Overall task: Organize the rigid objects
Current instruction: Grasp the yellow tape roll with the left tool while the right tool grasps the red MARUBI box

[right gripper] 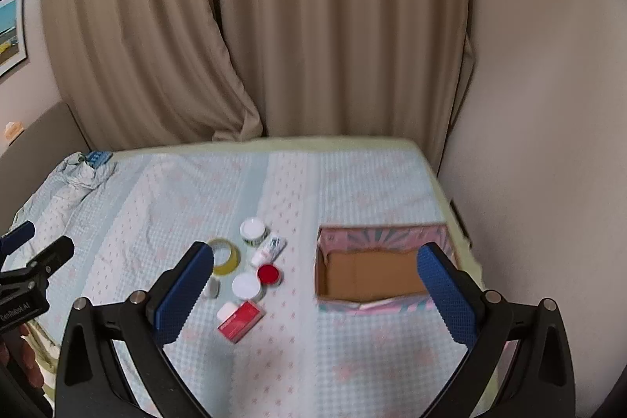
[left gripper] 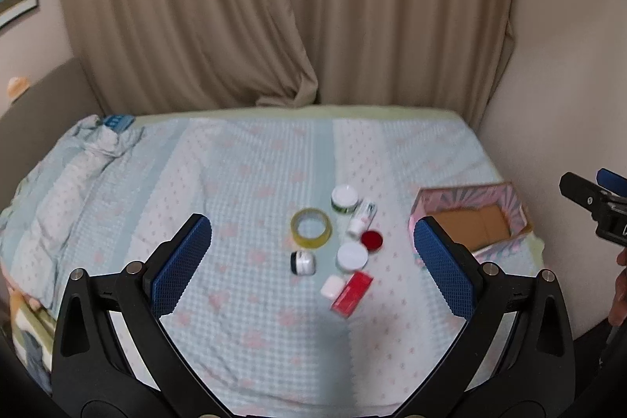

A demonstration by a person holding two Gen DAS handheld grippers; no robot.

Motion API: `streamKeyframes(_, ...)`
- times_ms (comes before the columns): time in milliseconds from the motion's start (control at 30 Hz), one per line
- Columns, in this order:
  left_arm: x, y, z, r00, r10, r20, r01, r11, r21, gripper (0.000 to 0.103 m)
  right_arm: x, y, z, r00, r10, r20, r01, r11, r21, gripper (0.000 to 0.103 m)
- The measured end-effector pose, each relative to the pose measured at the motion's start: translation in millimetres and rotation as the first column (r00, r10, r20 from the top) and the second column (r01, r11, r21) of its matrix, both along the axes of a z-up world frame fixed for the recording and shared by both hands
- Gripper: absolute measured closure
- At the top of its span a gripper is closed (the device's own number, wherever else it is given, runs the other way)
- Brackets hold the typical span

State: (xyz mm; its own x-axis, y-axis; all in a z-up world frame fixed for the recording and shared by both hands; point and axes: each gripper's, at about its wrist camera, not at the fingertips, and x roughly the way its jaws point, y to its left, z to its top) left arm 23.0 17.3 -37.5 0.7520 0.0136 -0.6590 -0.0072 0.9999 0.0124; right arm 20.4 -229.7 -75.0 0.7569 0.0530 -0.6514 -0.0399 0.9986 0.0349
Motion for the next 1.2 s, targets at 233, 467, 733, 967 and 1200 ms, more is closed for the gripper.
streamKeyframes(233,54.6,34.3,-49.4,0.98,-0.148,-0.13,0.147,0.989,-0.014,0.001,21.9,29.6,-45.6,0.985,-0.094,-0.146,0.104,0.993,0.063,0.0)
streamKeyframes(467,125.7,61.5,-112.3,0.925,-0.276,-0.26,0.282,0.959,-0.016,0.001,48.0,62.9,-107.9,0.923,-0.223,-0.314,0.273,0.954,0.125,0.0)
streamKeyframes(733,199.5,60.1,-211.3,0.823,-0.365,-0.436,0.397,0.917,-0.019,0.001,79.7,92.3,-194.6,0.824,-0.288,-0.488,0.394,0.91,0.129,0.0)
streamKeyframes(967,250.5,44.4,-304.1,0.746,-0.364,-0.558,0.428,0.904,-0.018,0.001,113.0,107.5,-271.1,0.73,-0.283,-0.622,0.452,0.883,0.128,0.0)
streamKeyframes(1200,284.8,35.0,-379.1,0.687,-0.339,-0.643,0.442,0.897,-0.001,0.001,141.3,120.0,-334.0,0.649,-0.263,-0.714,0.474,0.874,0.109,0.006)
